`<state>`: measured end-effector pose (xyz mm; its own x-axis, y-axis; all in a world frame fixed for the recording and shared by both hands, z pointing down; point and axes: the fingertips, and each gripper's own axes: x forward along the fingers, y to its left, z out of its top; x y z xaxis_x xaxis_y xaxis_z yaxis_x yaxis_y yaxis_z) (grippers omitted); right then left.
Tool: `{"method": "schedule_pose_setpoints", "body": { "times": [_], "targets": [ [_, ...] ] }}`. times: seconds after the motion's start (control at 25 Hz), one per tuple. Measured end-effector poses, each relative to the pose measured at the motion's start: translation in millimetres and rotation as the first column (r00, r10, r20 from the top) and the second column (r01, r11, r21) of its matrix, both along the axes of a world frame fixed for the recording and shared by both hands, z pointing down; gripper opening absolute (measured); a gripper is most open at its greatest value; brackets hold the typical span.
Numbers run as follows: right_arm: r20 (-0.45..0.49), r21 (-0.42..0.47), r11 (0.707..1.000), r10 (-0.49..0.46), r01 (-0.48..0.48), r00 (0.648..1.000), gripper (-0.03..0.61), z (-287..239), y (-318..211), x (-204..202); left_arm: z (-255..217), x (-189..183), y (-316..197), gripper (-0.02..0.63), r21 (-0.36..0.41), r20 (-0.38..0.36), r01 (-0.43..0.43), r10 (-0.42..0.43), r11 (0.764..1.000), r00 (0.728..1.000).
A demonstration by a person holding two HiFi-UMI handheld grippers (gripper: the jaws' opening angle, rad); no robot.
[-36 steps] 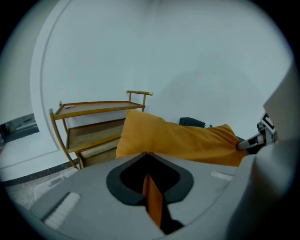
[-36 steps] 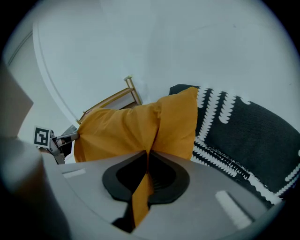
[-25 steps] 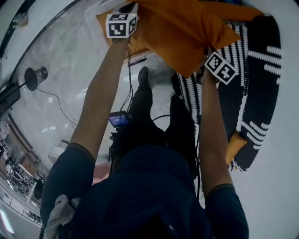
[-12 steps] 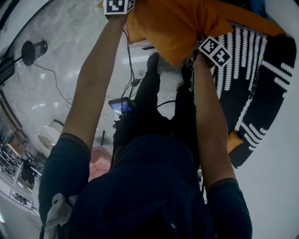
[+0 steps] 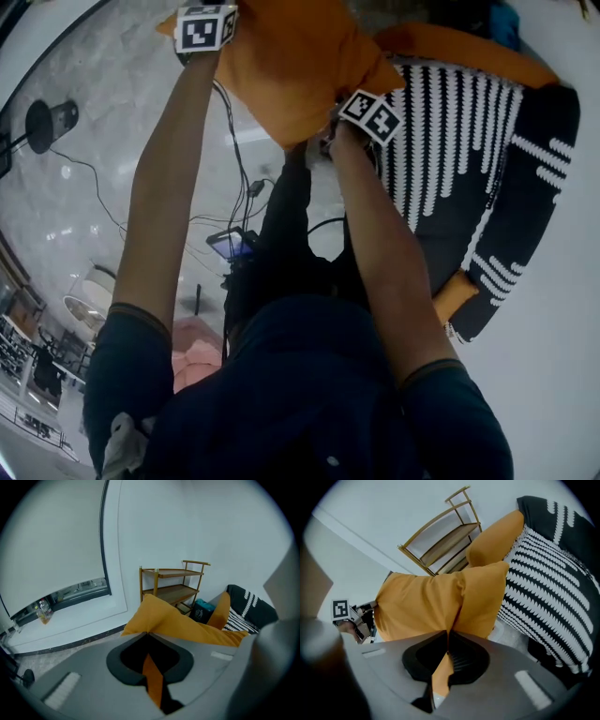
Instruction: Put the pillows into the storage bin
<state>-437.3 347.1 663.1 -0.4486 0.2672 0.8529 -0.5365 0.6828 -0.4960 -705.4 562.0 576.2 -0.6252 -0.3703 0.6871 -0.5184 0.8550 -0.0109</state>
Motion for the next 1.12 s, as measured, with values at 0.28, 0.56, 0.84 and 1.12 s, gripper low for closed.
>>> {"method": "schedule_pose_setpoints", "body": {
  "times": [0.28,0.56,0.84,1.12],
  "targets": [
    [-0.115,-0.062,0.998,-0.021,0.014,0.993,0.020,38.7,54.6,9.4,29.6,-18.7,7.3,0.008,-0.060,-0.035,-0.052,0.050,0.997,0.998],
    [-0.246,-0.266,0.963,-0.115,0.047,0.962,0.095,72.3,90.9,27.3,40.1,-36.4,-12.9,0.004,-0.103,-0.020,-0.110,0.109,0.989,0.994],
    [-0.037,-0.106,0.975,-0.200,0.196,0.979,0.094,16.5,61.5,-6.8,-27.9,13.0,-34.8,0.015,0.022,0.151,-0.122,0.117,0.992,0.982],
    [0.314,0.391,0.872,-0.427,0.295,0.848,0.094,-131.2,-9.3,-39.5,-105.5,100.0,-113.2,0.023,0.239,0.218,-0.194,0.142,0.951,0.966]
  ]
}}
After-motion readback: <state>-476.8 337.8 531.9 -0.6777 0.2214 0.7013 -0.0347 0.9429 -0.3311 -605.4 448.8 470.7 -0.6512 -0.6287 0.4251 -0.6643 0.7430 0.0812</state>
